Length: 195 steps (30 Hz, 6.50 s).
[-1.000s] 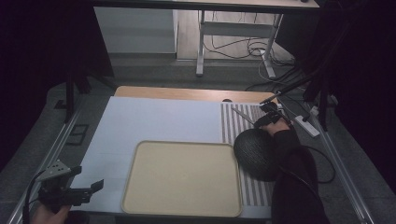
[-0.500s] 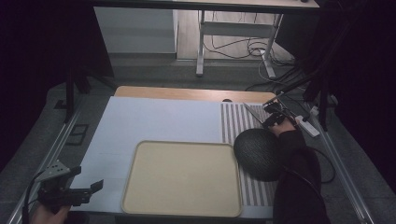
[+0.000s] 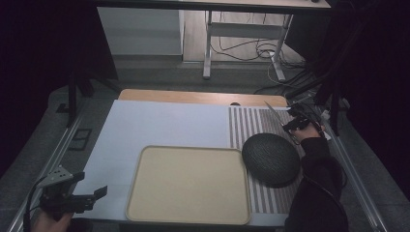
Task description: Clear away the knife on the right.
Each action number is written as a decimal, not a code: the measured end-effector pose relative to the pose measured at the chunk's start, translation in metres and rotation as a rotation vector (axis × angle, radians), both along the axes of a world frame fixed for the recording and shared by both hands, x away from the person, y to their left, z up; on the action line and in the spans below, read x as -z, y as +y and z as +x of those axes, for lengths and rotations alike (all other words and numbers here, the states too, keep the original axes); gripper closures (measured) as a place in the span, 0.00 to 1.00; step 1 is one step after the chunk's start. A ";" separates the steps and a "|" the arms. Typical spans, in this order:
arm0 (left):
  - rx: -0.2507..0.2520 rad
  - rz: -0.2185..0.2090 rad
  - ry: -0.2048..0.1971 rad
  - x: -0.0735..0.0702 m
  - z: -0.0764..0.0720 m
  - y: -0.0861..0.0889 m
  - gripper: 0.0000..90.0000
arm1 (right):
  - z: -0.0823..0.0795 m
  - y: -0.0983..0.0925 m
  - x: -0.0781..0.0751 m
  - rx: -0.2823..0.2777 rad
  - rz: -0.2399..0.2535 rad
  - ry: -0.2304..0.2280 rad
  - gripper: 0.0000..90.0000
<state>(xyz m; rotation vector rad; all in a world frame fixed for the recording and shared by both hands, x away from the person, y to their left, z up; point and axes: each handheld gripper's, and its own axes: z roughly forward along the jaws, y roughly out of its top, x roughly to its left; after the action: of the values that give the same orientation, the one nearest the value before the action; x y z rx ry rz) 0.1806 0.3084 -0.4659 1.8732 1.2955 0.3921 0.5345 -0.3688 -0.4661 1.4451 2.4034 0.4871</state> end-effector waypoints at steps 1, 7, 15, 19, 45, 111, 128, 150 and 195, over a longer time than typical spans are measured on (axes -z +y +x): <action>0.000 0.000 -0.001 0.000 0.000 0.000 0.01 | -0.002 0.000 -0.002 -0.003 0.012 0.003 0.90; 0.002 0.003 -0.003 0.000 0.000 0.000 0.01 | -0.011 0.008 -0.010 -0.027 0.027 -0.006 0.89; 0.006 0.007 -0.005 0.000 0.000 -0.001 0.01 | -0.022 0.021 -0.016 -0.060 0.044 -0.014 0.89; 0.006 0.008 -0.005 0.000 0.000 -0.001 0.01 | -0.031 0.033 -0.016 -0.090 0.041 -0.012 0.89; 0.006 0.009 -0.008 -0.001 -0.001 -0.002 0.01 | -0.086 0.091 -0.013 -0.251 0.044 0.023 0.89; 0.005 0.012 -0.006 0.000 0.000 -0.002 0.01 | -0.226 0.217 0.026 -0.593 0.014 0.179 0.72; 0.011 0.021 0.000 0.000 0.000 -0.002 0.01 | -0.207 0.275 0.030 -0.783 0.051 0.156 1.00; 0.015 0.022 -0.003 0.000 0.000 -0.003 0.01 | -0.173 0.238 0.033 -0.652 -0.023 0.137 1.00; 0.021 0.017 -0.005 0.000 0.000 -0.003 0.01 | -0.187 0.175 0.011 -0.480 0.088 0.132 0.50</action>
<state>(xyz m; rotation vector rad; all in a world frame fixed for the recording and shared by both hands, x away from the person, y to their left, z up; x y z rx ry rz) 0.1807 0.3057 -0.4655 1.8968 1.2721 0.3976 0.3479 -0.1938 -0.4775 0.9440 2.8751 0.6262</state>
